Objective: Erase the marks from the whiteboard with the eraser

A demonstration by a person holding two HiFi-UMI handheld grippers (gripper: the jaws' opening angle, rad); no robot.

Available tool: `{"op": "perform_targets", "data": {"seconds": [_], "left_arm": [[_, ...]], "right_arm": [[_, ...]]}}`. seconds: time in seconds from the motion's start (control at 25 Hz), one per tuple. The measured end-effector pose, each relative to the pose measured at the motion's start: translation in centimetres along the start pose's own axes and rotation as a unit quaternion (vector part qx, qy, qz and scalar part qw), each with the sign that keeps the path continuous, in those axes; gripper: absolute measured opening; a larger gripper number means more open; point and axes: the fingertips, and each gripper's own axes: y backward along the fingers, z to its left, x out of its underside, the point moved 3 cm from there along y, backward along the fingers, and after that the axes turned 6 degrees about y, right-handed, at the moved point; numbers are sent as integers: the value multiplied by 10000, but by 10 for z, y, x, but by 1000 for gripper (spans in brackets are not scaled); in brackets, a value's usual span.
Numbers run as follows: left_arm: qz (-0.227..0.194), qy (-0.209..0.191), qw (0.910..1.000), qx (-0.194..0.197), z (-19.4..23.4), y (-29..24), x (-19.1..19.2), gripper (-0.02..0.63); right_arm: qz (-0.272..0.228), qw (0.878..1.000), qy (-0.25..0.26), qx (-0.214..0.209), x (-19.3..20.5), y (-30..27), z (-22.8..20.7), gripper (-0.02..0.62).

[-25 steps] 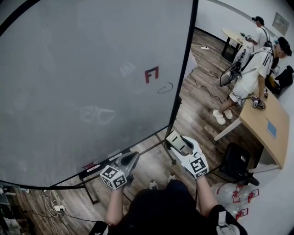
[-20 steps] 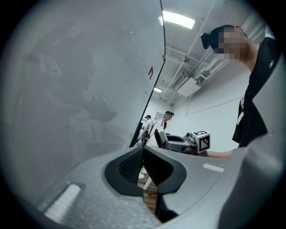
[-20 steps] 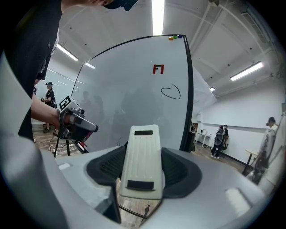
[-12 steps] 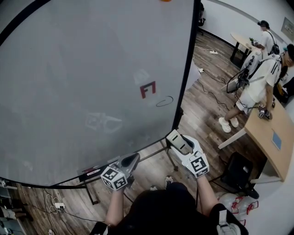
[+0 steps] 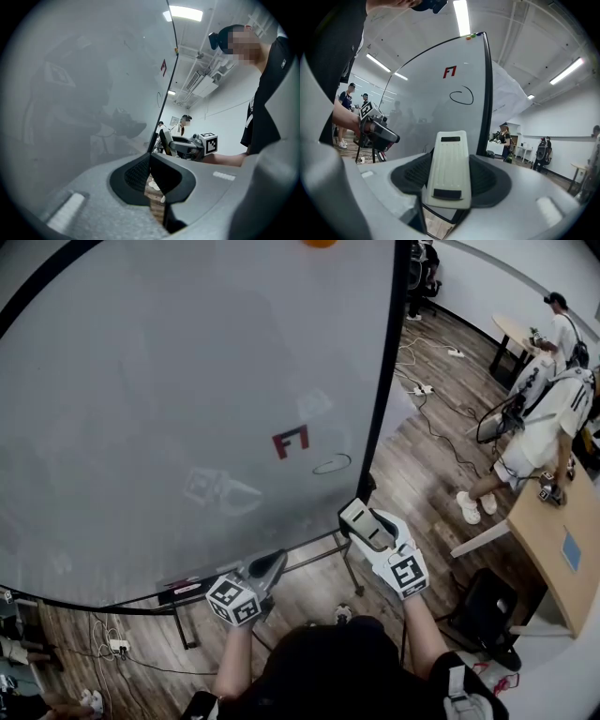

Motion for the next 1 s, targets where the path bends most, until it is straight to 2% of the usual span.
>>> {"op": "perform_targets", "data": {"seconds": [0.44, 0.64, 0.76, 1.0], "left_arm": [[-64, 4, 9992, -406, -2, -13, 1, 11], [-110, -6, 9986, -514, -7, -24, 2, 11], [-149, -12, 9984, -554, -11, -32, 3, 11], [-225, -27, 9980, -594, -8, -40, 2, 11]], "right_arm": [[-647, 9976, -167, -167, -18, -12, -32, 256], [-1214, 9925, 140, -51, -51, -12, -53, 256], [-1693, 9854, 107, 113, -79, -8, -66, 256], [-1979, 9795, 273, 269, -107, -13, -77, 256]]}}
